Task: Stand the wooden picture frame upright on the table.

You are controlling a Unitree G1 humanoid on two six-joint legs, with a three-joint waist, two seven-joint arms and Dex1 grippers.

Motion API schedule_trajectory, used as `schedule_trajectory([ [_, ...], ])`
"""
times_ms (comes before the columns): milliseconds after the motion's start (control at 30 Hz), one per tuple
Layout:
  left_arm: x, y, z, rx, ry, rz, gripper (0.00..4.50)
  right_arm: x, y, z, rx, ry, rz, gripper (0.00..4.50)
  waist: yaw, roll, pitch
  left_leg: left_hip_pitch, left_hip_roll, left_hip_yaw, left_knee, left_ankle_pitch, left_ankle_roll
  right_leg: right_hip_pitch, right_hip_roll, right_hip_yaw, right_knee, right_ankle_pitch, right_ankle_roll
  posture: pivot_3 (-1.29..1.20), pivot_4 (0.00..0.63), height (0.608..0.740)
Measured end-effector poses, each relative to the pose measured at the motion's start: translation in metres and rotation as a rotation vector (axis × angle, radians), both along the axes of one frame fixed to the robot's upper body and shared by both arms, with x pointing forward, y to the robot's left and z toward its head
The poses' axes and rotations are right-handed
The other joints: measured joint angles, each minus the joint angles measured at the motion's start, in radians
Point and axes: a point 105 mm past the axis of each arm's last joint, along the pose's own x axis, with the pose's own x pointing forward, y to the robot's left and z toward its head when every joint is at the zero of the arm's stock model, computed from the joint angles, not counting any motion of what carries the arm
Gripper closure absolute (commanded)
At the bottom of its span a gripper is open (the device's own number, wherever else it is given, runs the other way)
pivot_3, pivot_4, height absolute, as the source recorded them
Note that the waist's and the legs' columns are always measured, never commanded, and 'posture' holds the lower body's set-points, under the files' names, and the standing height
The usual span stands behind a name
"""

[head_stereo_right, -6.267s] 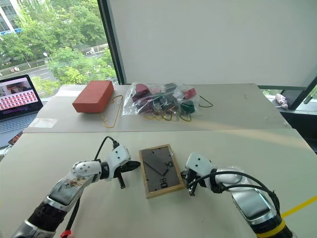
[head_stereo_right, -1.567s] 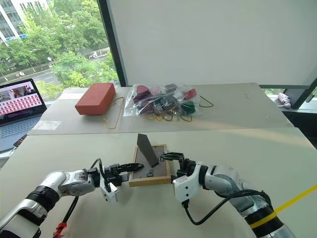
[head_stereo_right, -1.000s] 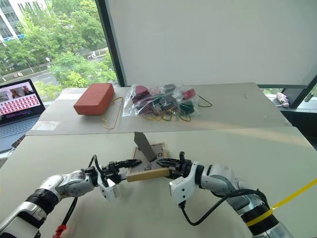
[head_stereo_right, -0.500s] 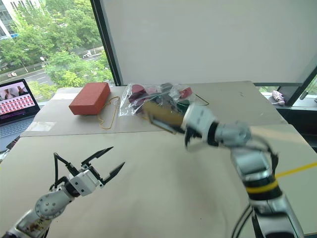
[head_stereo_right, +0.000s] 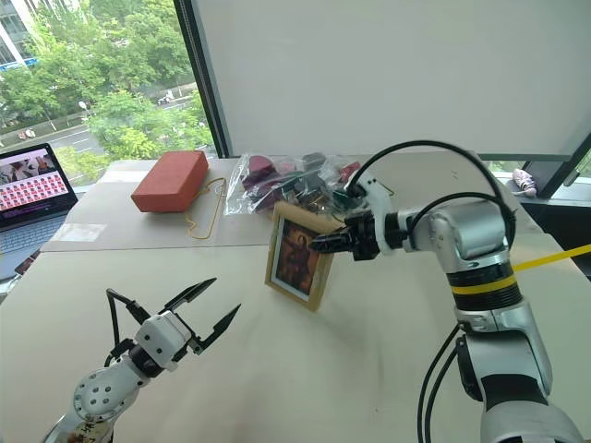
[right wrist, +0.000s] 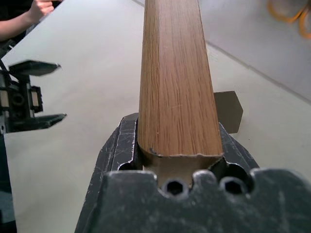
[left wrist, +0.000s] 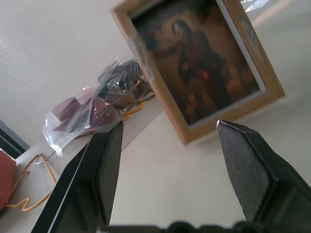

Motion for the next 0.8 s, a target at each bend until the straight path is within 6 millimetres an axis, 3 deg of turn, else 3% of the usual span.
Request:
schedule_trajectory([
  [33,0.0,0.0,-0.001,-0.015,0.017,0.003,1.22,0.0,0.0,0.0,0.002,0.001,0.002,3.2,0.0,0.0,0.0,0.0,0.0,0.0,0.0,0.0,0.0,0.0,0.0,0.0,0.0,0.0,0.0,0.0,0.15,0.74],
  [100,-0.001,0.0,-0.003,-0.037,0.047,0.002,1.15,0.002,0.0,-0.002,0.015,0.01,0.006,2.25,-0.001,0.0,0.0,0.001,0.0,0.0,0.0,0.0,0.0,0.001,0.0,0.0,-0.001,0.0,0.0,0.0,0.15,0.74],
  [333,-0.001,0.001,-0.003,-0.057,0.07,-0.002,1.15,0.011,-0.006,-0.014,0.008,0.047,-0.052,0.1,0.0,0.0,0.0,0.001,0.0,0.0,0.001,0.0,0.0,0.0,0.0,0.0,-0.003,0.0,0.0,0.0,0.15,0.74],
  [467,-0.001,0.003,-0.003,-0.056,0.069,-0.002,1.15,0.009,-0.013,-0.008,0.006,0.028,-0.065,0.04,0.002,0.0,0.0,0.0,0.0,0.0,0.001,0.0,0.0,0.0,0.0,0.0,-0.003,0.0,0.0,0.0,0.15,0.74],
  [633,-0.003,0.006,-0.004,-0.047,0.074,-0.002,1.15,-0.004,-0.036,0.016,0.059,0.007,-0.109,0.04,0.007,0.0,0.0,-0.001,0.0,0.0,0.001,0.0,0.0,0.0,0.0,0.0,-0.004,0.0,0.0,0.0,0.15,0.74],
  [800,0.005,0.014,-0.004,-0.099,0.11,0.052,1.15,-0.031,-0.059,0.044,0.152,-0.039,-0.149,0.04,0.013,0.0,0.0,-0.001,0.0,-0.001,0.001,0.0,0.001,0.001,0.0,-0.001,-0.004,0.0,0.0,0.0,0.15,0.74],
])
